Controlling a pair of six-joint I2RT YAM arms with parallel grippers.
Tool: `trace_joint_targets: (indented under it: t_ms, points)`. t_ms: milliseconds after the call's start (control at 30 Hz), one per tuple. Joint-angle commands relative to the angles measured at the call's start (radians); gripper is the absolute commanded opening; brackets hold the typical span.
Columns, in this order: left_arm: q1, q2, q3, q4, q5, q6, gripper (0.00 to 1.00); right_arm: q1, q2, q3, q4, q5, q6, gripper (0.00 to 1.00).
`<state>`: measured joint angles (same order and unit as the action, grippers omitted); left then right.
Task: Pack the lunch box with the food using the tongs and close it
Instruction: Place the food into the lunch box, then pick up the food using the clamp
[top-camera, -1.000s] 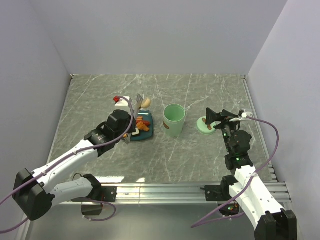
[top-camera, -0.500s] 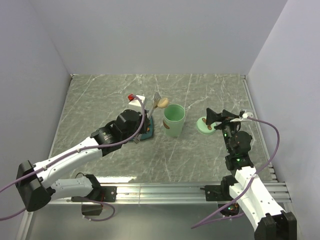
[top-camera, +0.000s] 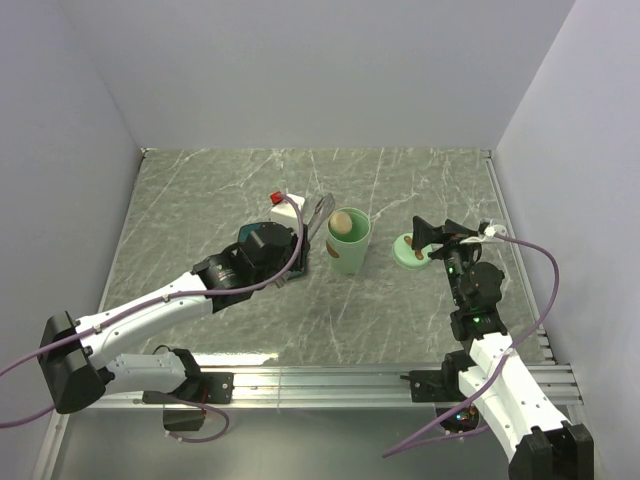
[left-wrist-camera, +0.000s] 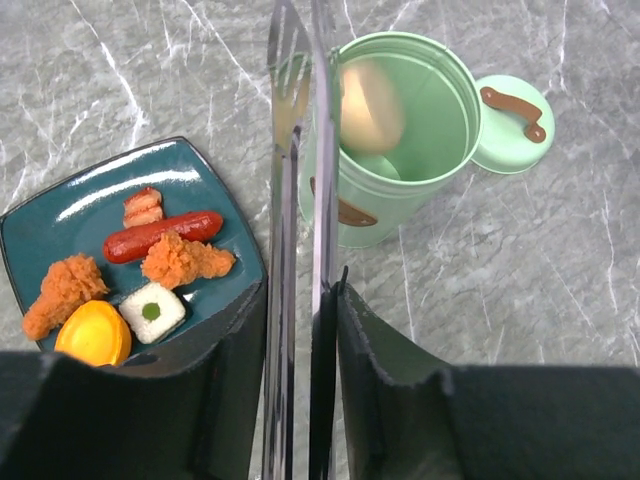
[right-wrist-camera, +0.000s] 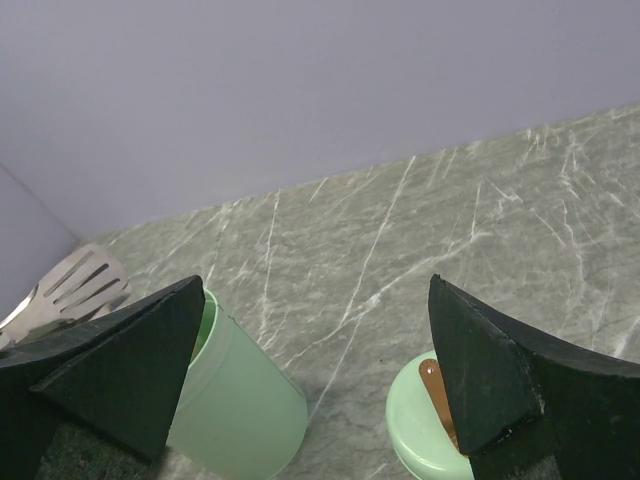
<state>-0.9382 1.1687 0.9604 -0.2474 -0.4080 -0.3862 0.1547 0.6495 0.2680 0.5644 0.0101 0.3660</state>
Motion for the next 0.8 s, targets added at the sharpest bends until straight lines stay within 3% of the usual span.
trace_joint_targets:
  t_ms: [0, 300, 533, 767]
  points:
    - [-0.011, -0.009, 0.052, 0.042, -0.031, 0.017, 0.38, 0.006, -0.004, 0.000, 0.015, -0.002, -0.001, 1.00]
    - [-0.020, -0.023, 0.051, 0.051, -0.061, 0.010, 0.41, 0.008, -0.001, 0.000, 0.015, -0.001, -0.001, 1.00]
    - [-0.040, -0.142, -0.015, 0.051, -0.302, -0.039, 0.41, 0.006, -0.001, -0.003, 0.017, -0.001, -0.001, 1.00]
    - [-0.040, -0.081, -0.034, -0.179, -0.508, -0.248, 0.43, 0.006, 0.002, -0.001, 0.020, -0.005, -0.001, 1.00]
